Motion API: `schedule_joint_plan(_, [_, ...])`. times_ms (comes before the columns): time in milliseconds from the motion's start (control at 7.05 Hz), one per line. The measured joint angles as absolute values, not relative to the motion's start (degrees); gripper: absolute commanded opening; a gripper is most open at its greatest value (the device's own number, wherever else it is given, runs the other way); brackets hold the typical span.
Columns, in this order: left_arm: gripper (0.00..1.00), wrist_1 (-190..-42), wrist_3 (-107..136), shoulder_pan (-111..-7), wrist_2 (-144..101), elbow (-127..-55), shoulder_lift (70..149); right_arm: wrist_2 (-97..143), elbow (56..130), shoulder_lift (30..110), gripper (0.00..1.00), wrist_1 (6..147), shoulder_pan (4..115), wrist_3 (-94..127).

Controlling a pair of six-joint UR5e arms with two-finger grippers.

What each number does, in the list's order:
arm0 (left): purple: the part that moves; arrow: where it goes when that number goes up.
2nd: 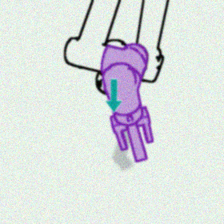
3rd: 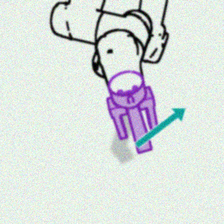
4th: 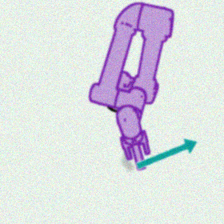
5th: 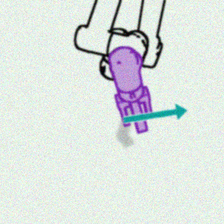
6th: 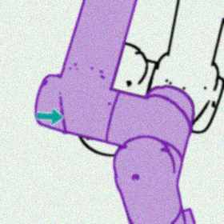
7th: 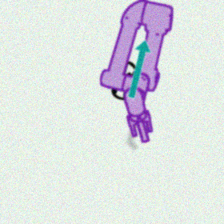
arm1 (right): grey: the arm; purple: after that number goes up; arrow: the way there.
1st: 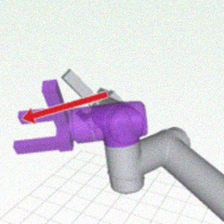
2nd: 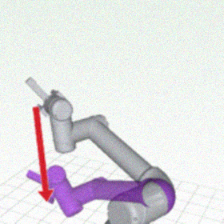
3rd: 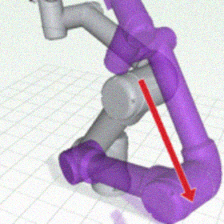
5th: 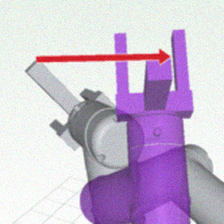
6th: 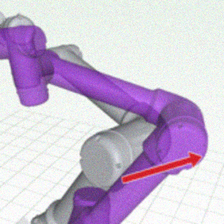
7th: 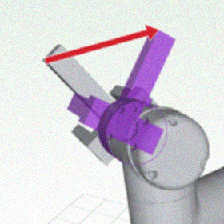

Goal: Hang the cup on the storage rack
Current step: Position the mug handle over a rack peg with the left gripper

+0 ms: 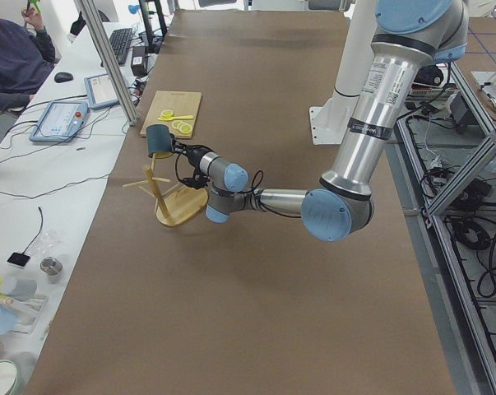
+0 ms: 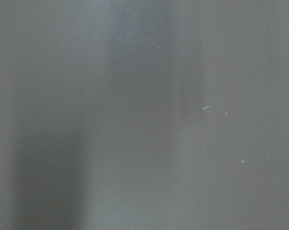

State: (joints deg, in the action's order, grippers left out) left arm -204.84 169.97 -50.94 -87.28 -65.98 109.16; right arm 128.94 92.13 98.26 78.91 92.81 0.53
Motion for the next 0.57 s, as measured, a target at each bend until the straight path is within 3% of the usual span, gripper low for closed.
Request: schedule_joint_plan(567, [0.0,-206.27,170.38,-50.98,-86.51,-63.54,109.11,128.86,92.0,98.26,1.0,78.33,92.74,0.61])
